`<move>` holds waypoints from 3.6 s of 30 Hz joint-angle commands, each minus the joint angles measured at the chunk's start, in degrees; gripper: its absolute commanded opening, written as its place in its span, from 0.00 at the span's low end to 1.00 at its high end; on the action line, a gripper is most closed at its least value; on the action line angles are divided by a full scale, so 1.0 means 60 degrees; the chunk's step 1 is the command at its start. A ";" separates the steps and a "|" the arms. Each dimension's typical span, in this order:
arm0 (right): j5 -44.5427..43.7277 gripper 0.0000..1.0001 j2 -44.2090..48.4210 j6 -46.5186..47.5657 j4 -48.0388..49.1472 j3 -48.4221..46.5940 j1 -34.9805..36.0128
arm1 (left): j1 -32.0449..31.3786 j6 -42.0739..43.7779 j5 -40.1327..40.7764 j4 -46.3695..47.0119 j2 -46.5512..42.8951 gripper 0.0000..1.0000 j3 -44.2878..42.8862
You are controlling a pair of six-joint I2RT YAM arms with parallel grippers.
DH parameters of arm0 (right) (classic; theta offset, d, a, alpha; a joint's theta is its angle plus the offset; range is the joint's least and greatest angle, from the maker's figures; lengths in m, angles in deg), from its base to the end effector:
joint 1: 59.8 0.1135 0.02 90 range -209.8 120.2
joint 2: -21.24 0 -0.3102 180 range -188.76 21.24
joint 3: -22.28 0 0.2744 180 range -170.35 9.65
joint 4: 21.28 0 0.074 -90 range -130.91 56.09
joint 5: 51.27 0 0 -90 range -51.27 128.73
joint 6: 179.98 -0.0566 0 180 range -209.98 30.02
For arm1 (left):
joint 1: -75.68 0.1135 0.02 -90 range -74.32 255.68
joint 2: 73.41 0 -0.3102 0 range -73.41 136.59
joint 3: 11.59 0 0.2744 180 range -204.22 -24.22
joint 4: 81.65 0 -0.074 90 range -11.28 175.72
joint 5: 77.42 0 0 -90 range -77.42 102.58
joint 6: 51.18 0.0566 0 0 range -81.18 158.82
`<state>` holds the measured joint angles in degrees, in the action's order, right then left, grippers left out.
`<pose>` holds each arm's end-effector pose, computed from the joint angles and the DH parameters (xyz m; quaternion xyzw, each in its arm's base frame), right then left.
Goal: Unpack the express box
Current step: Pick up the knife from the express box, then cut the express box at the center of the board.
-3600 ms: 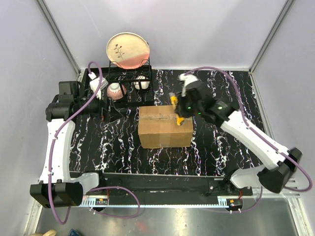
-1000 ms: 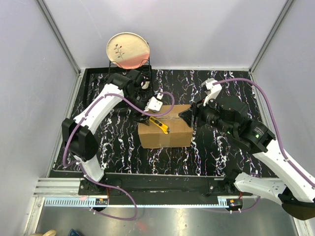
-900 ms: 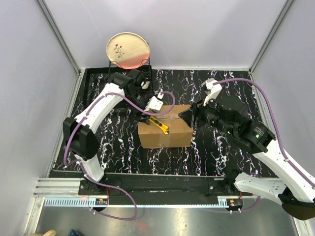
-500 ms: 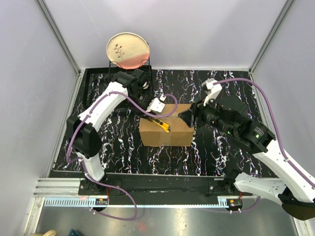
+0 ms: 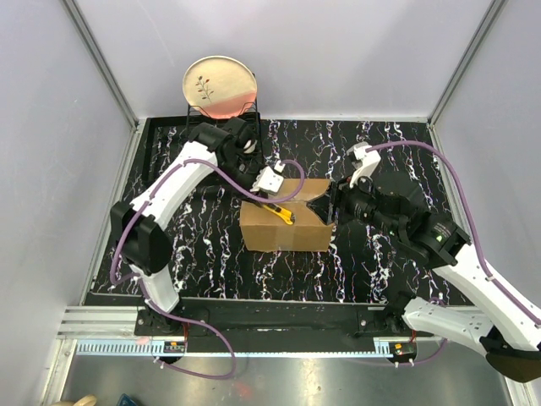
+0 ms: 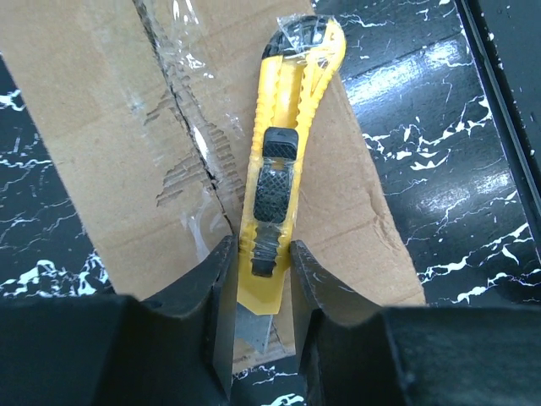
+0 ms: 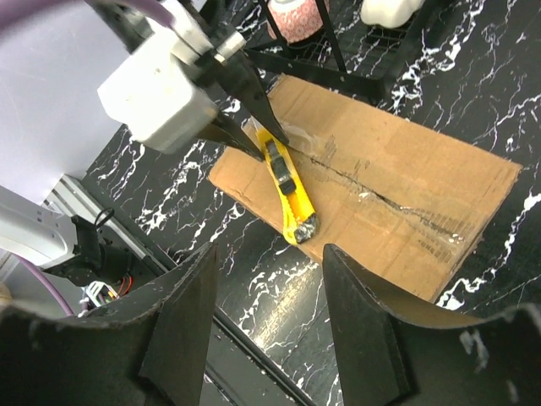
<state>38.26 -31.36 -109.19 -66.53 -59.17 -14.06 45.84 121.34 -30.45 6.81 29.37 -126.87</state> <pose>0.1380 0.1409 0.4555 -0.1813 0.7799 0.3189 0.5071 0.3091 -0.2218 0.3621 0.7889 0.4863 -0.2877 0.2416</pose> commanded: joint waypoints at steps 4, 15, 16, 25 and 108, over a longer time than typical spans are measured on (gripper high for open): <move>-0.0039 0.64 0.0168 -0.0739 0.0821 0.0439 -0.0225 | -0.0065 -0.1736 -0.0651 0.1329 -0.1998 0.00 0.0352; 0.2023 0.79 -0.0490 -0.2687 0.3440 0.0966 -0.1221 | 0.0008 -0.8164 0.1001 0.6172 -0.3477 0.00 0.1638; 0.2172 0.79 -0.0694 -0.2978 0.3662 0.1010 -0.1294 | 0.0008 -0.8535 0.1294 0.6441 -0.3609 0.00 0.1799; 0.2802 0.79 -0.1968 -0.3567 0.5334 0.0981 -0.1353 | -0.0489 -1.0661 0.3771 0.7469 -0.4386 0.00 0.2665; 0.4678 0.47 -0.4080 -0.5413 0.8747 0.0937 -0.2452 | -0.2496 -1.2318 0.4988 0.6399 -0.4181 0.00 0.1259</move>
<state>68.31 -54.64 -140.90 -17.99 -51.82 -28.47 32.72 49.19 1.29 44.16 4.72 -116.77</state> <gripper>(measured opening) 0.492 0.288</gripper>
